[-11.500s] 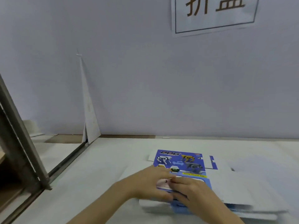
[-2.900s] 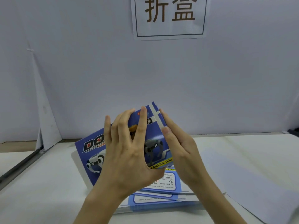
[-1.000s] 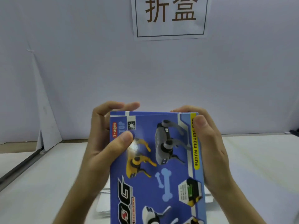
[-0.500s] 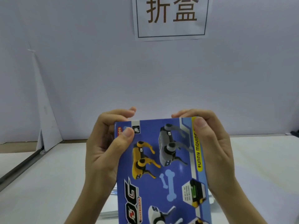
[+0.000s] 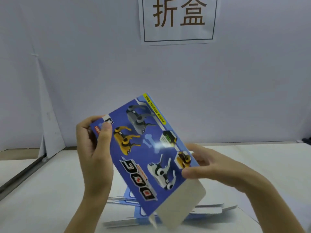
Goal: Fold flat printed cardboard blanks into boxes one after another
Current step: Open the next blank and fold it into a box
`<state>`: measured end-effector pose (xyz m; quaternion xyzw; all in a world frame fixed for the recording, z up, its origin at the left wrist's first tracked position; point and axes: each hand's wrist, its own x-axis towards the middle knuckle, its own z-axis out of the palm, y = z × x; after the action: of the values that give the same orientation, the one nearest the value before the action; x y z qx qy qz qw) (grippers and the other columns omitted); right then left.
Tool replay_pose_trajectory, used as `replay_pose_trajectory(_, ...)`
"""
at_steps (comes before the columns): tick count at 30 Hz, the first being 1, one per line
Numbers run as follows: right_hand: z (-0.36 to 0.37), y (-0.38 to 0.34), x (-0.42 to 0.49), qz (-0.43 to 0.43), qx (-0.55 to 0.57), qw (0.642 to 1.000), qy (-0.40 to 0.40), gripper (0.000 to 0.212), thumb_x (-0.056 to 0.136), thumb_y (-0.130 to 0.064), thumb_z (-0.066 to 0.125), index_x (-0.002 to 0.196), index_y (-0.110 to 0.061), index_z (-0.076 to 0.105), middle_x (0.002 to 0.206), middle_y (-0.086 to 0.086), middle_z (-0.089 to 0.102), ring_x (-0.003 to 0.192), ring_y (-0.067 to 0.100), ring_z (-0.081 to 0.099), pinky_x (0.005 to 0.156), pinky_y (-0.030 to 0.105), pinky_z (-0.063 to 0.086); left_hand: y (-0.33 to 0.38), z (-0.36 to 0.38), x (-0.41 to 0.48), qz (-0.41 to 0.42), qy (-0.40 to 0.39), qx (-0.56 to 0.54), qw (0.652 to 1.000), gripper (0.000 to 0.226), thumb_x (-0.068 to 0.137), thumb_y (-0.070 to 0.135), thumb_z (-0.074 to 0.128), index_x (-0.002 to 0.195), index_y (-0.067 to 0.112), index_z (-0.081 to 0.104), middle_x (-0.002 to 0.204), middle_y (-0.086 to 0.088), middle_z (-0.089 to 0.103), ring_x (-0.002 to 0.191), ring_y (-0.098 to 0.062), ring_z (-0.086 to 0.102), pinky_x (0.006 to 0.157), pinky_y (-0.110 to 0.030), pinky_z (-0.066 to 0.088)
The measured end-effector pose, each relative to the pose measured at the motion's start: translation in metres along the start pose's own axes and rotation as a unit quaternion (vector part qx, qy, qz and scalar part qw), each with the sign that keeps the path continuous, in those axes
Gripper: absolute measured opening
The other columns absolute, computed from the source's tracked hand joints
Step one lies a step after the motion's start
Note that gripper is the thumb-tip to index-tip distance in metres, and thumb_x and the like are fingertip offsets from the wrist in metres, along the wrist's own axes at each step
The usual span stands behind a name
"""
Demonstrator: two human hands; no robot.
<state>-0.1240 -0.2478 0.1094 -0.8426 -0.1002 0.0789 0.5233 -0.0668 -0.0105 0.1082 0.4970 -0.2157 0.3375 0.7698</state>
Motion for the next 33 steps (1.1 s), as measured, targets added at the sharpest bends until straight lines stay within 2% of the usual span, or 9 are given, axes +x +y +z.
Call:
replay_pose_trajectory(3,0.0,-0.004,0.003,-0.061,-0.049,0.985,0.155,0.062,0.059,-0.055,0.071,0.117,-0.043,0.055,0.111,-0.01,0.064,0.1,0.008,0.064,0.08,0.027,0.058,-0.005,-0.006,0.005,0.059,-0.062,0.208,0.974,0.045,0.086,0.015,0.069,0.12,0.036,0.048,0.12,0.014,0.057,0.105,0.003,0.059,0.076,-0.018,0.054)
replay_pose_trajectory(6,0.007,-0.01,0.004,-0.154,-0.295,0.902,0.274,0.073,0.064,-0.037,0.079,0.132,-0.031,0.052,0.118,-0.009,0.055,0.11,0.009,0.053,0.096,0.02,0.041,-0.014,-0.013,0.01,0.306,-0.221,0.537,0.755,0.099,0.066,0.029,0.083,0.145,0.017,0.026,0.15,-0.016,0.027,0.142,-0.033,0.022,0.112,-0.06,0.024)
replay_pose_trajectory(8,0.017,-0.013,0.007,-0.223,-0.45,0.813,0.295,0.08,0.06,-0.028,0.085,0.133,-0.02,0.055,0.124,0.002,0.057,0.119,0.023,0.052,0.113,0.035,0.025,-0.02,-0.005,0.001,0.342,-0.301,0.575,0.679,0.11,0.063,0.041,0.083,0.149,0.015,0.02,0.151,-0.018,0.03,0.141,-0.04,0.024,0.111,-0.067,0.014)
replay_pose_trajectory(12,0.032,-0.014,0.018,-0.312,-0.475,0.743,0.353,0.077,0.072,-0.015,0.078,0.142,-0.018,0.046,0.15,0.015,0.037,0.144,0.033,0.025,0.115,0.058,0.018,-0.022,0.009,-0.019,0.152,-0.287,0.441,0.837,0.097,0.068,0.049,0.078,0.147,0.016,0.032,0.124,-0.002,0.048,0.114,-0.007,0.051,0.094,-0.026,0.047)
replay_pose_trajectory(16,0.029,-0.011,0.018,-0.26,-0.231,0.839,0.418,0.072,0.088,-0.05,0.05,0.15,-0.038,0.015,0.161,-0.005,0.01,0.148,0.01,0.007,0.119,0.035,0.015,-0.036,0.0,-0.011,-0.065,-0.242,0.238,0.938,0.104,0.055,0.045,0.078,0.144,0.028,0.029,0.124,0.007,0.047,0.114,-0.001,0.052,0.081,-0.009,0.049)
replay_pose_trajectory(20,0.026,0.002,0.026,-0.166,-0.02,0.922,0.349,0.055,0.089,-0.064,0.04,0.141,-0.048,0.03,0.135,-0.018,0.049,0.125,0.004,0.049,0.106,0.042,0.043,-0.055,-0.008,-0.017,-0.191,-0.332,0.188,0.904,0.114,0.061,0.034,0.084,0.148,0.045,0.011,0.14,0.006,0.046,0.123,-0.017,0.054,0.099,-0.047,0.049)
replay_pose_trajectory(25,0.027,0.008,0.029,-0.179,-0.031,0.919,0.351,0.021,0.084,-0.061,0.037,0.102,-0.055,0.047,0.098,-0.002,0.067,0.087,0.011,0.066,0.065,0.028,0.058,-0.063,-0.011,-0.021,-0.021,-0.348,0.29,0.891,0.117,0.065,0.059,0.075,0.141,0.059,-0.014,0.155,0.022,0.011,0.138,-0.004,0.033,0.101,-0.03,0.046)
replay_pose_trajectory(30,0.015,0.017,0.034,-0.195,0.008,0.893,0.405,0.014,0.099,-0.03,0.047,0.089,-0.037,0.051,0.101,-0.013,0.065,0.085,0.011,0.067,0.067,0.032,0.058,-0.062,-0.023,-0.008,-0.003,-0.335,0.264,0.904,0.077,0.074,0.069,0.062,0.139,0.059,0.022,0.13,0.02,0.051,0.111,-0.001,0.059,0.06,-0.023,0.058)
replay_pose_trajectory(33,0.02,0.029,0.039,-0.208,0.059,0.886,0.409,0.018,0.099,-0.01,0.047,0.088,-0.023,0.053,0.116,-0.006,0.066,0.09,0.001,0.066,0.066,0.026,0.059,-0.066,-0.033,-0.004,-0.032,-0.299,0.257,0.918,0.057,0.08,0.055,0.058,0.126,0.069,0.027,0.12,0.026,0.055,0.099,-0.002,0.066,0.06,-0.024,0.059)
